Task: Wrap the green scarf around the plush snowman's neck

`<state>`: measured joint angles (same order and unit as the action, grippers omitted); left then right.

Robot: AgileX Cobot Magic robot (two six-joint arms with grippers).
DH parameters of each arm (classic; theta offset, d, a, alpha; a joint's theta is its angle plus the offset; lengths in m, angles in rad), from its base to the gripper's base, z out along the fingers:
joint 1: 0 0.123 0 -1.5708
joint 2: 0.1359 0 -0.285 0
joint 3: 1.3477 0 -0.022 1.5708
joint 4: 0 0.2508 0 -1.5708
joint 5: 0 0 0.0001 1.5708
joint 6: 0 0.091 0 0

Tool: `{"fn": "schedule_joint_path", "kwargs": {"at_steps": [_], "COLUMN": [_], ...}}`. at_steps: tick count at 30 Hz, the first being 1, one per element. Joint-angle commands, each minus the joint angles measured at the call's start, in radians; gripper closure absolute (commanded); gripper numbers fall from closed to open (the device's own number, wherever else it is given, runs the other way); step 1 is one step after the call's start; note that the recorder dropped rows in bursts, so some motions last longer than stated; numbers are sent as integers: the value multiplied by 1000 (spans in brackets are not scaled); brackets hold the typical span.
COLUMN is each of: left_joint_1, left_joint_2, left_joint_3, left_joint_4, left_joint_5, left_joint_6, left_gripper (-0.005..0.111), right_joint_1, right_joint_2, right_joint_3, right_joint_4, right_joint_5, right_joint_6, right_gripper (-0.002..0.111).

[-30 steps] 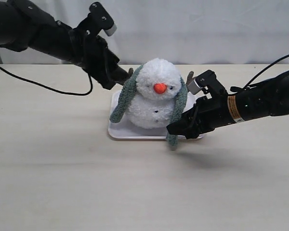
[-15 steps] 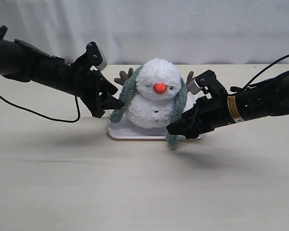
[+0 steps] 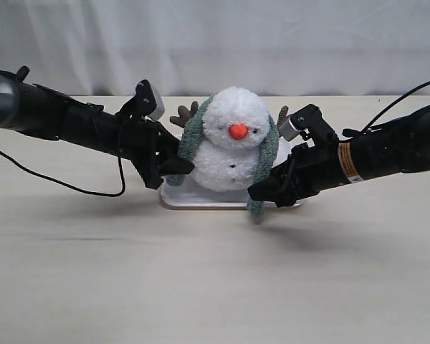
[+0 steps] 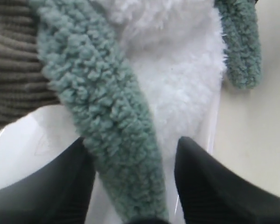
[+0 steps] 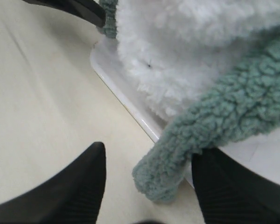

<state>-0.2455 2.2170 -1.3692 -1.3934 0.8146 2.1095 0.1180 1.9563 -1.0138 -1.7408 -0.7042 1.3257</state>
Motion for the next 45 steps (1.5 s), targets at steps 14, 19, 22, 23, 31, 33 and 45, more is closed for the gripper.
{"fn": "schedule_joint_path", "kwargs": {"at_steps": [14, 19, 22, 23, 31, 33, 45], "left_joint_1": [1, 1, -6, -11, -77, -81, -81], "left_joint_2": [-19, -53, -53, -50, -11, -11, -10], "left_joint_3": [-5, -5, -6, -6, -6, -6, 0], "left_joint_4": [211, 276, 213, 189, 178, 178, 182], "left_joint_5": [47, 84, 125, 130, 133, 151, 22], "left_joint_6": [-308, -457, -462, -464, -465, -467, -647], "left_gripper": [107, 107, 107, 107, 107, 107, 107], "right_joint_1": [1, 1, 1, 1, 1, 1, 1], "right_joint_2": [-7, -7, -7, -7, -7, -7, -7], "right_joint_3": [2, 2, 2, 2, 2, 2, 2], "right_joint_4": [-4, -4, -4, -4, -4, -4, -2], "right_joint_5": [2, 2, 2, 2, -3, -3, -8], "right_joint_6": [-4, -4, -4, -4, -2, -2, 3], "right_gripper": [55, 55, 55, 55, 55, 55, 55]}}
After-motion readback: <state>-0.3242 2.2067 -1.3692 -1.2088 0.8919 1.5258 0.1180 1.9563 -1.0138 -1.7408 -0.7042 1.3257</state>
